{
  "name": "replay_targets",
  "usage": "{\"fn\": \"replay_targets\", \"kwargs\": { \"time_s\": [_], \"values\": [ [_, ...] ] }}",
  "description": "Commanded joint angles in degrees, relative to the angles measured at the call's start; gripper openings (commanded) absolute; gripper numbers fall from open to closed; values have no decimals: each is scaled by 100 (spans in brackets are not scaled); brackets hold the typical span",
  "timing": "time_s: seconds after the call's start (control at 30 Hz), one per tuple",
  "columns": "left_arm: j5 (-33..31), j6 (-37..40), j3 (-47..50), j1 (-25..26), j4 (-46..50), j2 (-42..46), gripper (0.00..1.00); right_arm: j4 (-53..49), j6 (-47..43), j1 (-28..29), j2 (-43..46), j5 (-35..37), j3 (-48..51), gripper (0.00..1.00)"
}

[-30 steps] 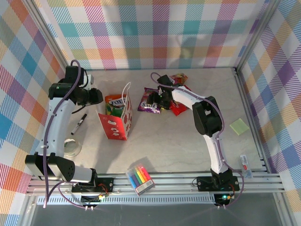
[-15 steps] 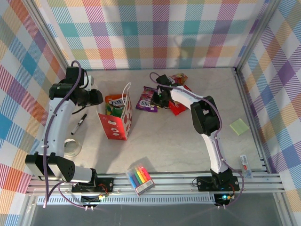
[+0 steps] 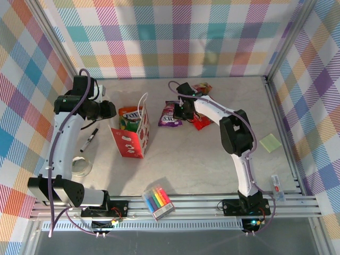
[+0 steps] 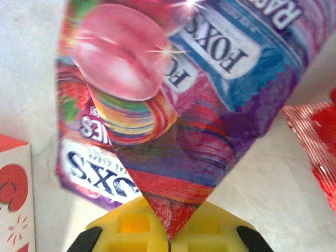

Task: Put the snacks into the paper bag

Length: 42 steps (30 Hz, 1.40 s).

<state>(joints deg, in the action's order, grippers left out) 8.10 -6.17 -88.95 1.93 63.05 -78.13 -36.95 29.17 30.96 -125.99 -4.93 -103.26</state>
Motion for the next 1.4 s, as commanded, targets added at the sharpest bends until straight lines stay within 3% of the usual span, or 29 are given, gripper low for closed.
{"fn": "replay_targets", "kwargs": {
  "time_s": [0.0, 0.8, 1.07, 1.37],
  "values": [
    [198, -15, -70, -44, 69, 156, 36, -95, -286, 75, 628, 190, 90, 0],
    [236, -148, 184, -74, 6, -41, 30, -172, -965, 445, 2952, 1219, -115, 0],
    [425, -165, 296, -143, -98, -18, 14, 2, -1101, 728, 3273, 1300, -571, 0],
    [856, -276, 430, -313, -255, 86, 9, 418, -1144, 1102, 3376, 1276, -1177, 0]
  ]
}}
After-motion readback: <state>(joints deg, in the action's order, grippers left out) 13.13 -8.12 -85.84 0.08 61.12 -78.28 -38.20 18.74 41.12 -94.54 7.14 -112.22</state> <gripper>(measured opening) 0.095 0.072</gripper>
